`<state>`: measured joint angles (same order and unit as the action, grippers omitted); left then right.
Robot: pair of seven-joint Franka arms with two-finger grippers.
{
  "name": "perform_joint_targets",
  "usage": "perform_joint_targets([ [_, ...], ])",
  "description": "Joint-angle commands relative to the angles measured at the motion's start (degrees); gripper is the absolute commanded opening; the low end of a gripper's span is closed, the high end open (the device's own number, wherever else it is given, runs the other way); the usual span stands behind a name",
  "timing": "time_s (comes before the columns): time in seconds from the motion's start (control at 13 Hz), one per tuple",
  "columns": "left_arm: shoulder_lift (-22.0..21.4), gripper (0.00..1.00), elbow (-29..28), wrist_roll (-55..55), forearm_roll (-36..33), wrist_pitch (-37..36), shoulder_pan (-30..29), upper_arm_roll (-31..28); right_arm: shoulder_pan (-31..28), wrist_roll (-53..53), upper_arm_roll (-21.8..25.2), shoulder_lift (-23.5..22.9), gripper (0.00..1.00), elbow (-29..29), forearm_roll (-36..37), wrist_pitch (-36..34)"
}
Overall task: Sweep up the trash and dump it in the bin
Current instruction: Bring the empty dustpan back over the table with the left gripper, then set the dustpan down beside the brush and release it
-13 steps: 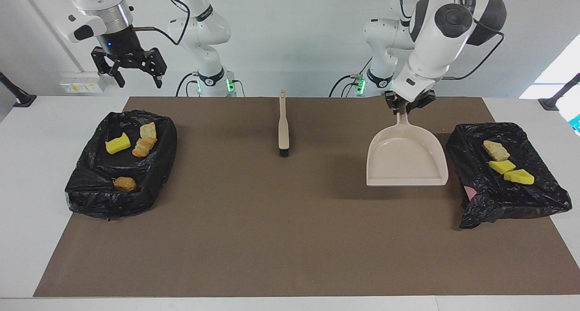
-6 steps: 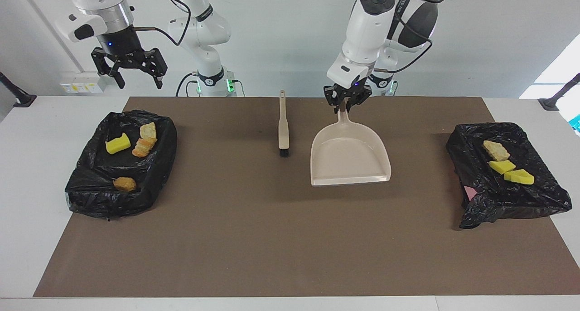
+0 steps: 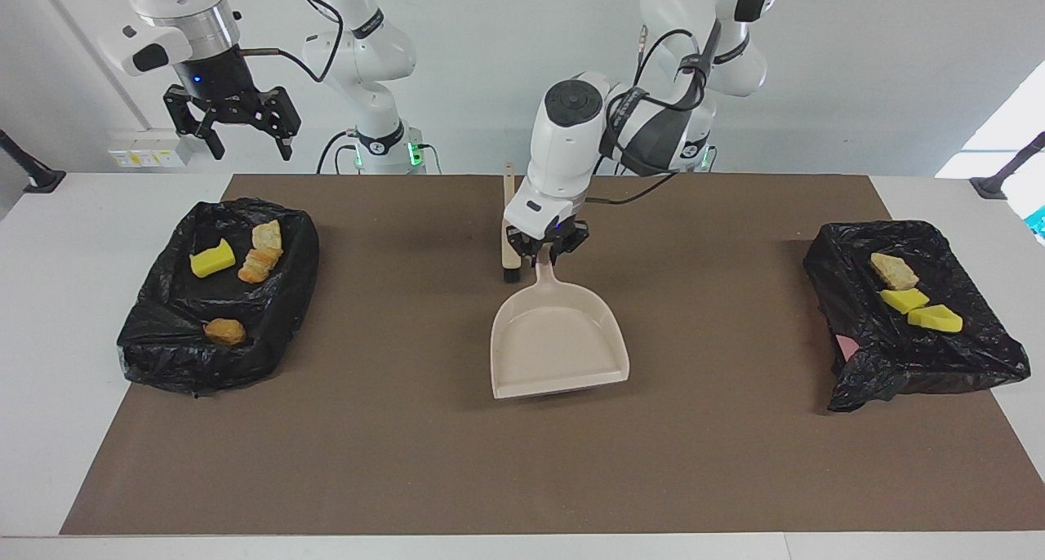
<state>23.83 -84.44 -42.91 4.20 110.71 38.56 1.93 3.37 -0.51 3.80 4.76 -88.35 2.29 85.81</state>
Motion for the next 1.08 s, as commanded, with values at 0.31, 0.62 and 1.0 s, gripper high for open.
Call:
perform_joint_targets([
  [0.31, 8.2, 0.00, 2.4, -0.6, -3.8, 6.6, 5.6, -0.6, -0.5, -1.6, -0.3, 0.7, 1.00, -0.6, -1.1, 0.1],
  [0.62, 5.2, 1.00, 0.3, 1.9, -3.7, 7.3, 4.6, -0.6, -0.5, -1.6, -0.3, 0.7, 1.00, -0.6, -1.1, 0.1],
  [1.0, 0.0, 1.00, -1.1, 2.3, -3.8, 3.6, -1.3, -1.2, -0.5, -1.6, -0.3, 0.7, 1.00, -0.6, -1.1, 0.1],
])
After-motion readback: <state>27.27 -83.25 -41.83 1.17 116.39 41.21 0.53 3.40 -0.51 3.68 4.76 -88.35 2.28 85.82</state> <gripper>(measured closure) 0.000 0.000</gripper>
